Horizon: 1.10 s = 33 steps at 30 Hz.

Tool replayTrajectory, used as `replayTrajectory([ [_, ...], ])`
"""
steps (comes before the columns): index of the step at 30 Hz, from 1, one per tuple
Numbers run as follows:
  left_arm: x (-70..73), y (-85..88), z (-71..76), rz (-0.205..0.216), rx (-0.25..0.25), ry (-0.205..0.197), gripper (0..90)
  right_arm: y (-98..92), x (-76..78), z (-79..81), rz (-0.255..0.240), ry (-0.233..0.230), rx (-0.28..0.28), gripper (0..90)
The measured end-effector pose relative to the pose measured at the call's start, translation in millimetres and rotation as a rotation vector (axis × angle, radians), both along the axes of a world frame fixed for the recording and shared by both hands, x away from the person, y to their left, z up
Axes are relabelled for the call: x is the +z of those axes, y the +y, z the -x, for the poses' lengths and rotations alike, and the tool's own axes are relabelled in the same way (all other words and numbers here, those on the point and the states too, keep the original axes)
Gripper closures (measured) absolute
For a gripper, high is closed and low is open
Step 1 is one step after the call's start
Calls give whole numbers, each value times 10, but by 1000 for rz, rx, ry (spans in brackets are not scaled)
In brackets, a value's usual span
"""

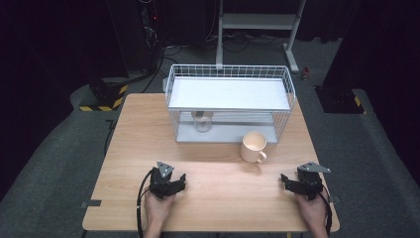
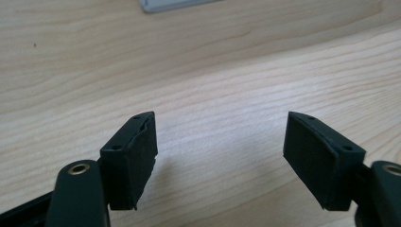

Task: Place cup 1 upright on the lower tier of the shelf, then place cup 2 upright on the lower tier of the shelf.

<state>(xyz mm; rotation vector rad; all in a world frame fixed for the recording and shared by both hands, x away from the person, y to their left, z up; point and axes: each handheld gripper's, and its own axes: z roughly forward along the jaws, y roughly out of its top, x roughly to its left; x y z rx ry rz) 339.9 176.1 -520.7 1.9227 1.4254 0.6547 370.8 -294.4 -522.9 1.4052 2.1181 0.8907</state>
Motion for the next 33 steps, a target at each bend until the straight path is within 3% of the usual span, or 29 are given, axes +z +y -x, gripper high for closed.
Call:
replayTrajectory([
  [3, -59, 37, -11, 5, 16, 14, 267, 0, 0, 0, 0, 0, 0, 276],
  [10, -71, 63, -14, 7, 22, 5, 261, 1, 0, -1, -1, 1, 4, 275],
  [19, -74, 54, -19, 3, 40, 7, 227, 23, -2, 14, -9, 16, 19, 192],
  [22, -73, 54, -20, 2, 37, 9, 222, 41, -1, 44, -24, 17, 38, 170],
  [24, -73, 52, -18, 3, 40, 9, 222, 80, 6, 92, -17, -15, 49, 167],
  [27, -73, 48, -14, 1, 43, 10, 222, 131, 14, 161, -55, -20, 66, 155],
  [33, -73, 47, -13, 1, 43, 10, 222, 353, 40, 249, -70, -32, 135, 160],
])
